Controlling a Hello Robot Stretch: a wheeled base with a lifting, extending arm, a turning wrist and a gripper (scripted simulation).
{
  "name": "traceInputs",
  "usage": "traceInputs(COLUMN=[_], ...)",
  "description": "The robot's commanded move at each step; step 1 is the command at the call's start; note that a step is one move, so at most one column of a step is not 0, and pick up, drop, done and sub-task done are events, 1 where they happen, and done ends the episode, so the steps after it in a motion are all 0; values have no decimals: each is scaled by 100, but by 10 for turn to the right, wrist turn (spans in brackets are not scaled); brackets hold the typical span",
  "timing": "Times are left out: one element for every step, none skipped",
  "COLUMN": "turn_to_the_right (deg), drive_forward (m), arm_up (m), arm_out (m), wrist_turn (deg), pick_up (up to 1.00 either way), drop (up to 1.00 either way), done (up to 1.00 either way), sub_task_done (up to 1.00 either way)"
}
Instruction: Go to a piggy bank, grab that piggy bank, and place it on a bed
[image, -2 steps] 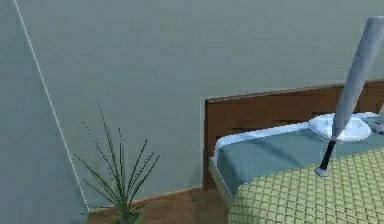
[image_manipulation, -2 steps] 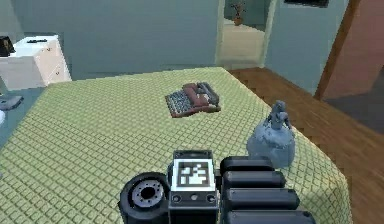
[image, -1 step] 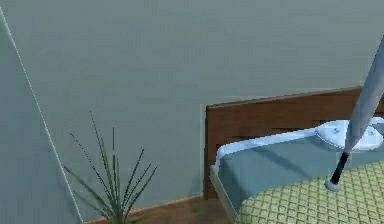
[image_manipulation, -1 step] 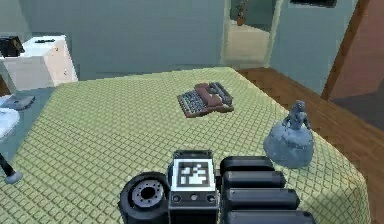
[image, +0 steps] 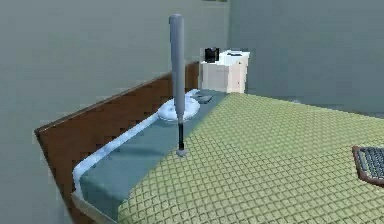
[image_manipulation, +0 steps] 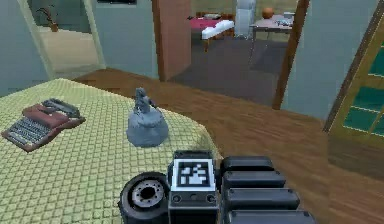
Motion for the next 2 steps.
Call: traceInputs(turn_to_the_right=[450, 450], drive_forward=[0, 0], arm_up=[0, 0], arm_out=[0, 0], wrist_turn=[0, 0], pick_up=[0, 0], drop=[0, 0], done=[0, 0], sub_task_done=[0, 0])
